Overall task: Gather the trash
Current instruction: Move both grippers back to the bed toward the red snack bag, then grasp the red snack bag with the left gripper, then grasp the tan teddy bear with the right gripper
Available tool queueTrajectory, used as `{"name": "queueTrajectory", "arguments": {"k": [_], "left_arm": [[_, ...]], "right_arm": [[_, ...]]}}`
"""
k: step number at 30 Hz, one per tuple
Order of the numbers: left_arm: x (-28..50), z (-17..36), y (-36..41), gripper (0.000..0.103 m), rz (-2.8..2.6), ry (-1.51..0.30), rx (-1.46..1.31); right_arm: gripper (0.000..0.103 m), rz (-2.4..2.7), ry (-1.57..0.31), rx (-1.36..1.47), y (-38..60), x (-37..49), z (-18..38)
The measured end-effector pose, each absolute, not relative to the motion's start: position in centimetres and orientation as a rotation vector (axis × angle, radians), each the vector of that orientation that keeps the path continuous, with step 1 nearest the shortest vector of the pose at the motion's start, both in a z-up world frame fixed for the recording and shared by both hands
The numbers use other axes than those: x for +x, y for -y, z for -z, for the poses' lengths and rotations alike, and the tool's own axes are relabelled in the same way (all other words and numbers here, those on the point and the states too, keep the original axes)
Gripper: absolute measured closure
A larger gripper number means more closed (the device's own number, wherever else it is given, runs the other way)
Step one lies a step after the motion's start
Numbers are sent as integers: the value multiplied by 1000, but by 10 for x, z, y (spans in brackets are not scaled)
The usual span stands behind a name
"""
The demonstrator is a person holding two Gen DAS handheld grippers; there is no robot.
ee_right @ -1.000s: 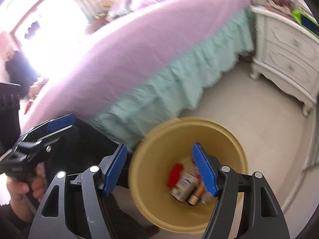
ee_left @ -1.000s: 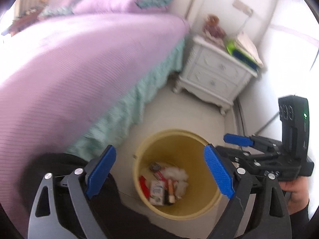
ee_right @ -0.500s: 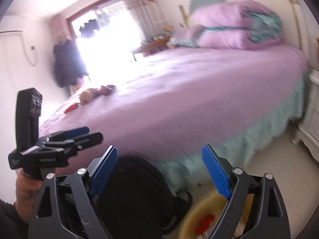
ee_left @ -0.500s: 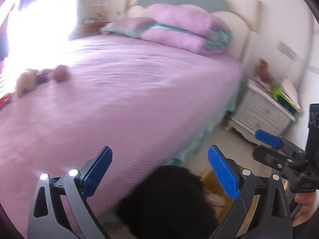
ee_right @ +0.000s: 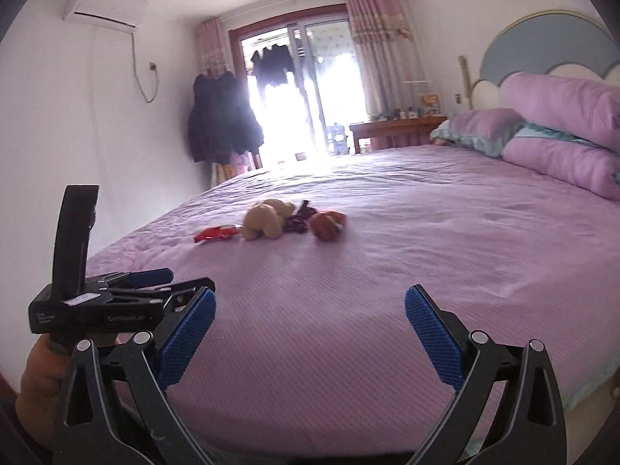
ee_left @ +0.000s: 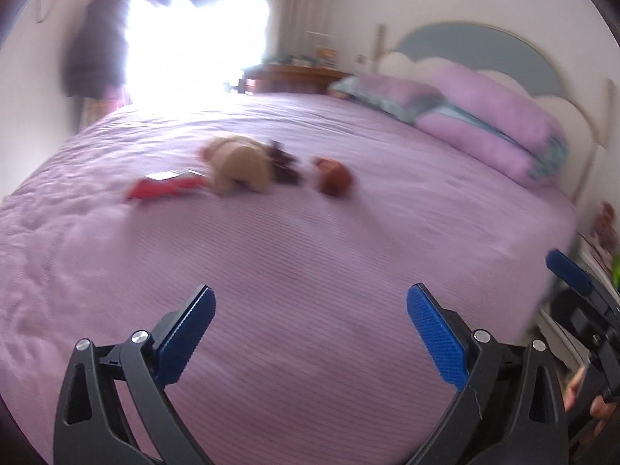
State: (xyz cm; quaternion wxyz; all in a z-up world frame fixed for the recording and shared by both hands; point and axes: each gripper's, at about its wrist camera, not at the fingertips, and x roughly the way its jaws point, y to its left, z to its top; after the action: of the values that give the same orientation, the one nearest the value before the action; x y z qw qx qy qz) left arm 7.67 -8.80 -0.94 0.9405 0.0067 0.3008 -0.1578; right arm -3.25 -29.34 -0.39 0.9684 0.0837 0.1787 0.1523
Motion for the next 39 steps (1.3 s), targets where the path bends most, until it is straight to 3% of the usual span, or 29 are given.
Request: {"name": "queueTrajectory", "arguments": {"k": [13,19,26,29,30,34,37,39], "left_arm": [[203,-10,5,4,175,-565,106],[263,5,3,4,319,-631,285],[313,25,2,5,483,-768,277],[320,36,2,19,517,-815,261],[320,37,1,33,510,-812,259],[321,34,-8,55,499,-815,218],[314,31,-13,66,479,-799,194],[306,27,-18,67,467,-783,161]], "right_arm": [[8,-459,-428,192,236,66,-11],[8,-468,-467,189,227,92,-9],[8,-468,-535,175,214,121,-1],[8,-473,-531,157,210,124,-2],[8,-475,-531,149,209,124,-3],[8,-480,-539,142,205,129,-4],[8,-486,-535,120,197,132,-8],[8,-488,-536,106,193,134,-9]]}}
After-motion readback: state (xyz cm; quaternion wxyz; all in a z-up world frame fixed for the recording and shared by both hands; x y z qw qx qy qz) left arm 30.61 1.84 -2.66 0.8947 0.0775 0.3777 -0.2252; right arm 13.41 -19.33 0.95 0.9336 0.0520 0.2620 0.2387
